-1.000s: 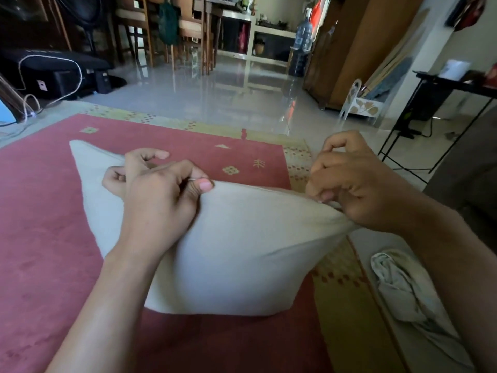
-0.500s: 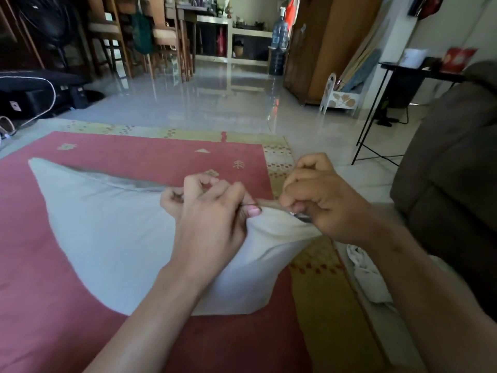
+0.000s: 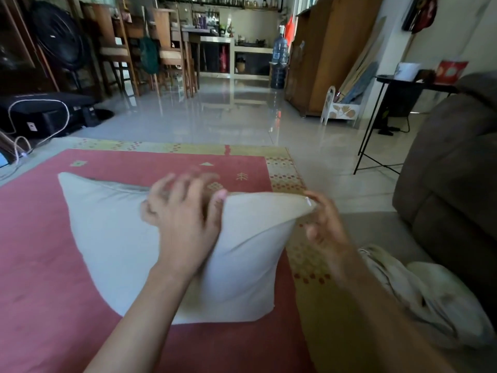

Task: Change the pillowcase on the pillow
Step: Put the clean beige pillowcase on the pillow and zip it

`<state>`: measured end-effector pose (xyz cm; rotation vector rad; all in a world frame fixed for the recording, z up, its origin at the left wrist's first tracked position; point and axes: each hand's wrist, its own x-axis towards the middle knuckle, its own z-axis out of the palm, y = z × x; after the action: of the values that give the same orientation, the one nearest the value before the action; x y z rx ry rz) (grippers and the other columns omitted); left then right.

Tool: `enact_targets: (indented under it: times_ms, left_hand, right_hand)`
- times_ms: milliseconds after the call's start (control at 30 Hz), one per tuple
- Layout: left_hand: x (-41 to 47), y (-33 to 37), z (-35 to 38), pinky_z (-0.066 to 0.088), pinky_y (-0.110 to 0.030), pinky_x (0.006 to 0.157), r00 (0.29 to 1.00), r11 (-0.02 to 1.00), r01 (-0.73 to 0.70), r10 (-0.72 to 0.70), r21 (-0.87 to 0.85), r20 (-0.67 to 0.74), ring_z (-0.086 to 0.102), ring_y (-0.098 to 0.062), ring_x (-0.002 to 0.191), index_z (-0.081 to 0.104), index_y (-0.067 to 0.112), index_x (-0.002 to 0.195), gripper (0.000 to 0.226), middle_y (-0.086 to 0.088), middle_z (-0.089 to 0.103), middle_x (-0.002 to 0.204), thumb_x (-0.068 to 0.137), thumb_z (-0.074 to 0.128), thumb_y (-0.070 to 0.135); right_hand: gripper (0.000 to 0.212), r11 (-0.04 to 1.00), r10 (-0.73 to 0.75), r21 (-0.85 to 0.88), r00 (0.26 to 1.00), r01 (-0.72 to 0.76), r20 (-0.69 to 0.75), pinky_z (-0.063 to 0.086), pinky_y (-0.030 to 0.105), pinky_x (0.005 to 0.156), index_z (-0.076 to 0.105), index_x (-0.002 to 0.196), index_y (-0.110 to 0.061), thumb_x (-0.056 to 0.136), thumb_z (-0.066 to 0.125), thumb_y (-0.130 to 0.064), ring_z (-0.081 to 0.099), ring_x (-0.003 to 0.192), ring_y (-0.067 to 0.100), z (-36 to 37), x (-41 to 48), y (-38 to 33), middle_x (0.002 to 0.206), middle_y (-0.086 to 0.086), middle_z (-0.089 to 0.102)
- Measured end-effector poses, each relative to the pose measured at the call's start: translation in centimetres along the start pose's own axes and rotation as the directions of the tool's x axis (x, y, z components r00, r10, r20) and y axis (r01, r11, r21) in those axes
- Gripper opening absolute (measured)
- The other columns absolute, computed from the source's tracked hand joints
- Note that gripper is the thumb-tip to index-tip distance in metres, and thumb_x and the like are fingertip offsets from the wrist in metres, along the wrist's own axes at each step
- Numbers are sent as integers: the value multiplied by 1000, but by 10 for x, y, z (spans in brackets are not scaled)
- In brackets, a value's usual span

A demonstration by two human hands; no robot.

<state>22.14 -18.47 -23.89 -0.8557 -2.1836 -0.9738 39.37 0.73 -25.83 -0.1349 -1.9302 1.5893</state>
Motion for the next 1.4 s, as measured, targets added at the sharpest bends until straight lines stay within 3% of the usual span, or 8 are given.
enact_targets:
  times_ms: [167, 300, 467, 733, 900, 1000, 1233, 1400]
  left_hand:
    - [5, -99, -26, 8, -59, 118, 800, 795, 600, -595, -94, 80, 6, -39, 150, 17, 47, 151, 88, -16, 7, 166, 78, 51, 81]
    - [-6, -160, -20, 26, -44, 122, 766, 561, 641, -507, -524, 394, 37, -8, 142, 14, 42, 156, 99, 17, 34, 156, 78, 72, 65]
    - [-8, -172, 1, 42, -31, 107, 771, 516, 636, -393, -574, 501, 53, 17, 114, 16, 44, 153, 91, 31, 51, 134, 84, 74, 38]
    - [-34, -158, -14, 20, -43, 116, 802, 622, 597, -444, -506, 400, 26, -14, 139, -1, 65, 147, 118, 12, 36, 149, 66, 83, 57]
    - [-32, -171, -20, 4, -50, 121, 776, 492, 627, -331, -604, 537, 6, -9, 149, 7, 75, 140, 80, 36, 33, 149, 84, 62, 61]
    - [-43, -173, -3, 28, -38, 119, 753, 445, 652, -281, -614, 595, 32, 3, 144, 18, 58, 151, 88, 34, 36, 151, 85, 75, 46]
    - [-92, -203, 55, 33, -43, 118, 510, 518, 834, -590, -191, 626, 42, -20, 141, 33, 62, 140, 82, 7, 49, 149, 67, 66, 81]
    - [-97, -207, 49, 25, -28, 115, 378, 505, 853, -427, -130, 822, 29, -6, 140, 25, 69, 142, 67, 19, 35, 149, 89, 65, 58]
  right_hand:
    - [117, 970, 237, 67, 971, -235, -31, 42, 48, 111, 18, 141, -66, 52, 93, -56, 40, 140, 9, 58, -9, 58, 155, -15, 37]
    - [119, 937, 350, 74, 910, -342, -222, 54, 45, 96, 31, 143, -36, 43, 91, -64, 62, 114, 10, 73, 25, 73, 132, -10, 59]
    - [125, 922, 360, -26, 879, -387, -312, 47, 46, 103, 23, 152, -22, 53, 94, -49, 52, 126, 21, 88, 54, 82, 144, -1, 48]
    - [41, 959, 221, -91, 907, -270, -359, 54, 27, 83, 66, 98, -36, 66, 90, -26, 68, 86, -8, 68, 45, 78, 98, -16, 72]
    - [98, 945, 269, -88, 901, -315, -339, 48, 44, 104, 62, 132, -19, 48, 91, -63, 67, 114, 17, 34, 35, 73, 124, -2, 70]
    - [85, 900, 416, -12, 866, -436, -278, 48, 42, 103, 72, 116, -30, 42, 89, -69, 68, 110, 14, 31, 21, 96, 119, -5, 72]
    - [141, 509, 779, -199, 547, -837, -307, 42, 46, 106, 20, 152, -22, 41, 69, -92, 50, 127, 34, 89, -16, 166, 146, 10, 44]
    - [117, 486, 704, -341, 592, -804, -391, 47, 44, 100, 36, 141, -5, 59, 72, -81, 57, 117, 33, 85, -15, 182, 136, 12, 55]
